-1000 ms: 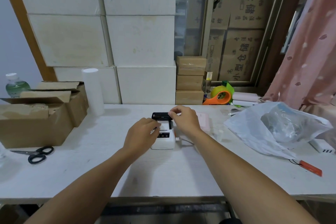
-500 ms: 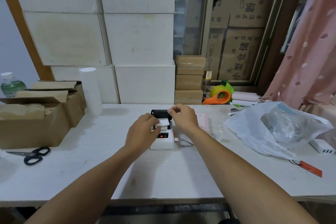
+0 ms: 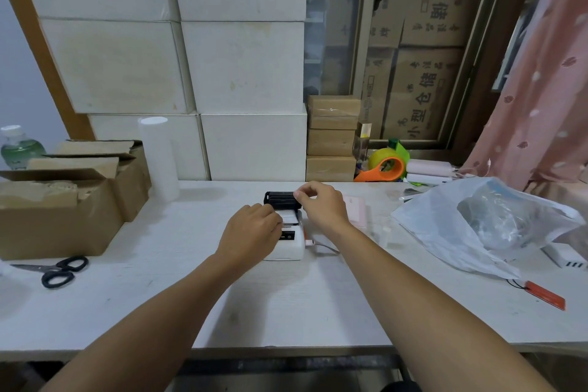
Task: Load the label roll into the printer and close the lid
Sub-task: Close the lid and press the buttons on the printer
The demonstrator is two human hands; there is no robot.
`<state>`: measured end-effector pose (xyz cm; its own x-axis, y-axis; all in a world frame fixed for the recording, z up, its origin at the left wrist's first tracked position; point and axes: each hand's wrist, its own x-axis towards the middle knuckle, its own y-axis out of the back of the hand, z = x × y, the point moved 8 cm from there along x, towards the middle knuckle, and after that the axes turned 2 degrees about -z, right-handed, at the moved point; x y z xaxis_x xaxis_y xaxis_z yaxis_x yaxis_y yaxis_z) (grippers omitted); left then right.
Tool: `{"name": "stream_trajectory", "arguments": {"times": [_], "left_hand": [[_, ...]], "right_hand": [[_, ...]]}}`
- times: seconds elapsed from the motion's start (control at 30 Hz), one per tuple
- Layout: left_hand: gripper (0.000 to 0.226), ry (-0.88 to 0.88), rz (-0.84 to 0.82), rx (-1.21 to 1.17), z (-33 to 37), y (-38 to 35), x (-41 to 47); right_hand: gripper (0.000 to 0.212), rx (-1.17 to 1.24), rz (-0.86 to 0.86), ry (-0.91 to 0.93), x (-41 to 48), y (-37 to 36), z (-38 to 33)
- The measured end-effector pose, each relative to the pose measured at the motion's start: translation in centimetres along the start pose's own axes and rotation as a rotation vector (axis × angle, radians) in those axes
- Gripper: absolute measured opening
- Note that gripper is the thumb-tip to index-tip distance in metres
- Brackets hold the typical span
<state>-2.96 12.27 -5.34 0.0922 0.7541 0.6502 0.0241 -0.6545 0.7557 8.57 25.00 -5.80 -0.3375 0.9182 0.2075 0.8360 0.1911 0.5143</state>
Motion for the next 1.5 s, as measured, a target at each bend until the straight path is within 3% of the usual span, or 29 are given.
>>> {"name": "stream_trajectory", "arguments": {"times": [0.57,1.0,1.2,1.5], "left_hand": [[0.017,-0.124,0.037,-0.013,0.9,1.3,-1.3],[0.02,-0.229,0.001,0.045,1.5,1.4,-1.6],[0.02,-0.237,-0.015,0.025,1.5,1.4,-1.7],[0.018,-0.181,-0.042,-0.029,0.8,0.3,-1.9]], "right_hand": [[0.023,-0.144,-0.134,0.148,-2.2,-0.2,-0.9],[0.009,-0.008,-0.093,-0.008,-1.7,-1.1,0.1],[0.029,0.044,-0.157,-0.095,-1.7,-1.6,0.7],[0.029,0.043,-0.177,-0.082,-1.7,-1.7,0.8]]}}
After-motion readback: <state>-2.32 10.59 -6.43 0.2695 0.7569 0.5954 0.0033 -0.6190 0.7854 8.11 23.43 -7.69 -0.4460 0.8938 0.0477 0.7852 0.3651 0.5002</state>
